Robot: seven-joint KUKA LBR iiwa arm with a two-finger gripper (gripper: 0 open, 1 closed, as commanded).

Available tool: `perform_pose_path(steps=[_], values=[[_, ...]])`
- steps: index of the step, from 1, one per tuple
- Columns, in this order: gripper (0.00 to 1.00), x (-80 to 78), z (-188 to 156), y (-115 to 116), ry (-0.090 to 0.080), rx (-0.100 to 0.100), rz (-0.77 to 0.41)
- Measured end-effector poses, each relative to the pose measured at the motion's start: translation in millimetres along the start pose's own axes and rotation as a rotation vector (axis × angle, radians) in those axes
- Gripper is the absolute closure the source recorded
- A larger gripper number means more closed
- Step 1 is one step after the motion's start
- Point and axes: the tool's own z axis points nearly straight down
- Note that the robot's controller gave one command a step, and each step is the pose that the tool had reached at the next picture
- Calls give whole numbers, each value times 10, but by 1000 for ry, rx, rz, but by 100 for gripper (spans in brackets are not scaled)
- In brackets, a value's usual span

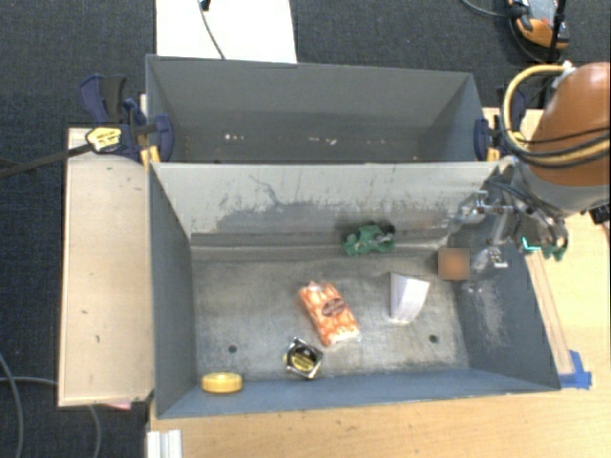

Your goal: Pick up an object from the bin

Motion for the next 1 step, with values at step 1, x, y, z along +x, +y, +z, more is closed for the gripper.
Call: perform_pose_path(steps=[1], values=[[0,-16,-38,2,-7,1,-2]])
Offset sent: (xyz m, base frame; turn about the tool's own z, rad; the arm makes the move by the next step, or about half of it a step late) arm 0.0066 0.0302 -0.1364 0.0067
